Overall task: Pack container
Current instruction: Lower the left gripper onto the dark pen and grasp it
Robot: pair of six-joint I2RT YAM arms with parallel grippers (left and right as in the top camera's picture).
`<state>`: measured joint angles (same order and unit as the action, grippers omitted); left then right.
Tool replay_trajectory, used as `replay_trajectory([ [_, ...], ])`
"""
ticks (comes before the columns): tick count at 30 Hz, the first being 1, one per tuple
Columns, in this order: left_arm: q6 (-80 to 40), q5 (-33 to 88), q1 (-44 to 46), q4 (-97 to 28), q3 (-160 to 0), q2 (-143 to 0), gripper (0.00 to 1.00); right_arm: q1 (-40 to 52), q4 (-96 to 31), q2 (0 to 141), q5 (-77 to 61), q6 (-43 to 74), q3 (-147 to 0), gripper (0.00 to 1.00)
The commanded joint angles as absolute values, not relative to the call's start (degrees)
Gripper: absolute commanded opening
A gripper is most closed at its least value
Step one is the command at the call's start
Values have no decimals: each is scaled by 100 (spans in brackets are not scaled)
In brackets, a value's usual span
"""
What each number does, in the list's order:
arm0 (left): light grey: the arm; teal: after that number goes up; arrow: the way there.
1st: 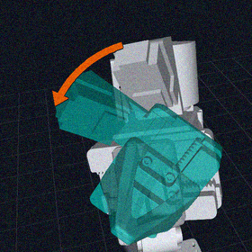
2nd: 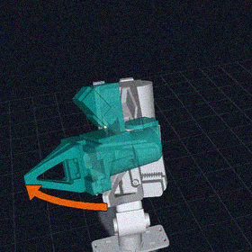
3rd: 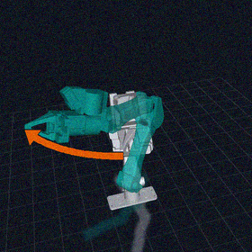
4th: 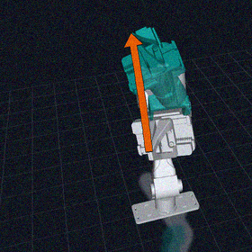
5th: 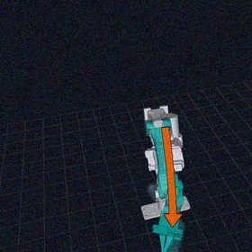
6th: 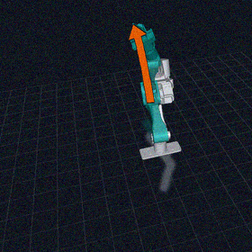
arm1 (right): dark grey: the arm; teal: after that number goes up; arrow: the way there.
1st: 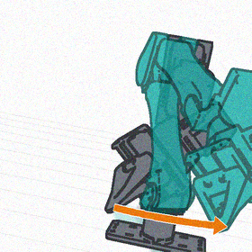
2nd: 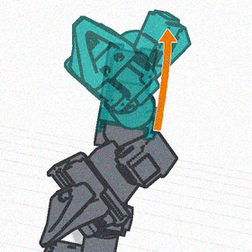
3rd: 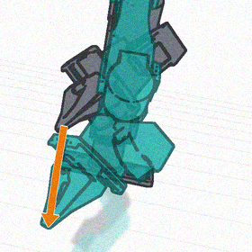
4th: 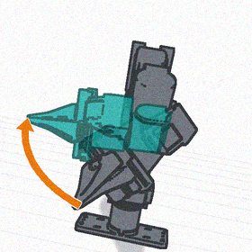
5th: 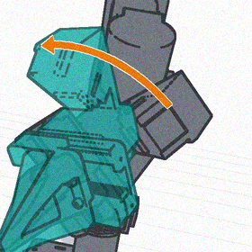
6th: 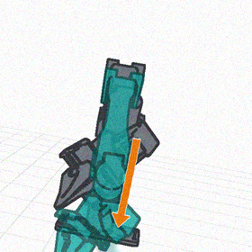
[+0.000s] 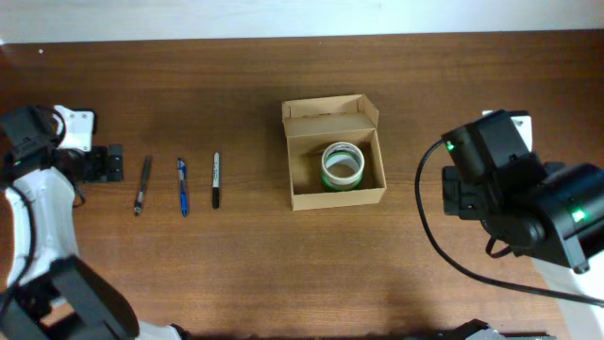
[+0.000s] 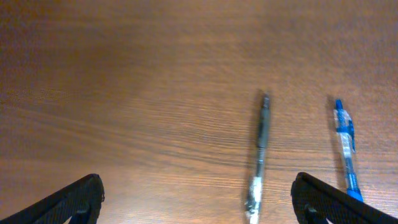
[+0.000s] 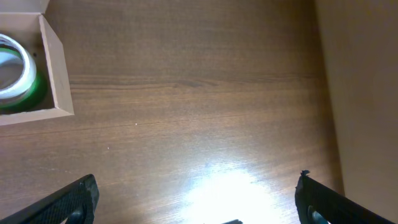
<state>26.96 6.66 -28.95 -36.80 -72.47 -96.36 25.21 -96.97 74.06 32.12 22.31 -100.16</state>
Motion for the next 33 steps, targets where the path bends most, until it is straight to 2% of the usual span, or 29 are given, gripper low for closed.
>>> replay_trajectory([
  [1, 2679, 1192, -2770, -3667, -7133, -10123, 97, 2499, -9732, 7422, 3336, 2303, -10003, 99],
  [9, 2735, 1223, -2331, -3642, -7133, -10621, 92, 2499, -9732, 7422, 3192, 2351, -10003, 99],
  [11, 2797, 1221, -2287, -3640, -7133, -10687, 89, 2499, -9732, 7422, 3170, 2353, -10003, 99],
  [13, 2797, 1205, -2287, -3640, -7133, -10763, 82, 2499, -9732, 7419, 3153, 2440, -10003, 99],
  [20, 2788, 972, -2292, -3638, -7133, -11037, 76, 2499, -9732, 7419, 3153, 2453, -10003, 99],
  [33, 2383, 148, -2292, -3708, -7129, -11255, 70, 2499, -9732, 7419, 3155, 2451, -10003, 99],
])
